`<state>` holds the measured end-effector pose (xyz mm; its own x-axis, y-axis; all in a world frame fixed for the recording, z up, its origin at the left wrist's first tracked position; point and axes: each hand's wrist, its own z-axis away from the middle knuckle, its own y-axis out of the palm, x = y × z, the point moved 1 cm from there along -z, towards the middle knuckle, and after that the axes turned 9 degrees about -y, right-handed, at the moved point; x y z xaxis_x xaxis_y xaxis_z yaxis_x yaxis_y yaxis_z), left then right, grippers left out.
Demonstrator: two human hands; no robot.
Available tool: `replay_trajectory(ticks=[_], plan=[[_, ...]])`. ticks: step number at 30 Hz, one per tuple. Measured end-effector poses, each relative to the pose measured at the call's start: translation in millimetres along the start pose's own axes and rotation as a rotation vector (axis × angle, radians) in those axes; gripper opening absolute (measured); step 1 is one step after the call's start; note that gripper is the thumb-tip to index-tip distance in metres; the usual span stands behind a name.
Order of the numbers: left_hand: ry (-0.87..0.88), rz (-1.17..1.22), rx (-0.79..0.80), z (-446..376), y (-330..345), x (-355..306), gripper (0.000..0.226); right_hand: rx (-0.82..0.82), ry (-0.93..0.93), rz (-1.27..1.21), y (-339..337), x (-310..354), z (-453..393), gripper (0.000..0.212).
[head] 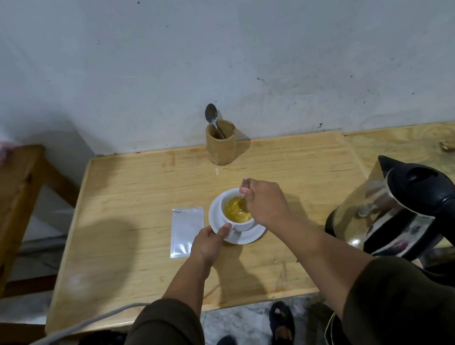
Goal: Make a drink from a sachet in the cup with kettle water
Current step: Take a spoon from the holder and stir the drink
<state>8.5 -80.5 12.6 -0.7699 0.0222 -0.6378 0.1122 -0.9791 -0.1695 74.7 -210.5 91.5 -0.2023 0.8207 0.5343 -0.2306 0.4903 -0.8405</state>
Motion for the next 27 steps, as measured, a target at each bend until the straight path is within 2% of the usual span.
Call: replay_trajectory(ticks=[8,11,17,22,27], plan=[[0.012,-0.009,0.014,1.2,1.0,-1.4,0.035,0.022,0.018,-0.156,4.5,-2.4,-0.5,0.033],[0.014,-0.005,0.023,0.4,0.7,-0.5,0.03,0.039,0.009,-0.14,3.6,-4.2,-0.8,0.033],[0.001,0.004,0.016,-2.1,0.0,0.8,0.038,-0.007,-0.023,-0.019,0.2,-6.0,-3.5,0.029],[-0.006,-0.003,0.026,-2.2,-0.6,1.0,0.043,0.013,-0.016,-0.154,3.3,-2.5,0.7,0.03],[-0.001,-0.003,0.034,-2.3,-0.5,0.3,0.044,0.033,-0.035,-0.125,-0.3,-4.1,0.7,0.031]])
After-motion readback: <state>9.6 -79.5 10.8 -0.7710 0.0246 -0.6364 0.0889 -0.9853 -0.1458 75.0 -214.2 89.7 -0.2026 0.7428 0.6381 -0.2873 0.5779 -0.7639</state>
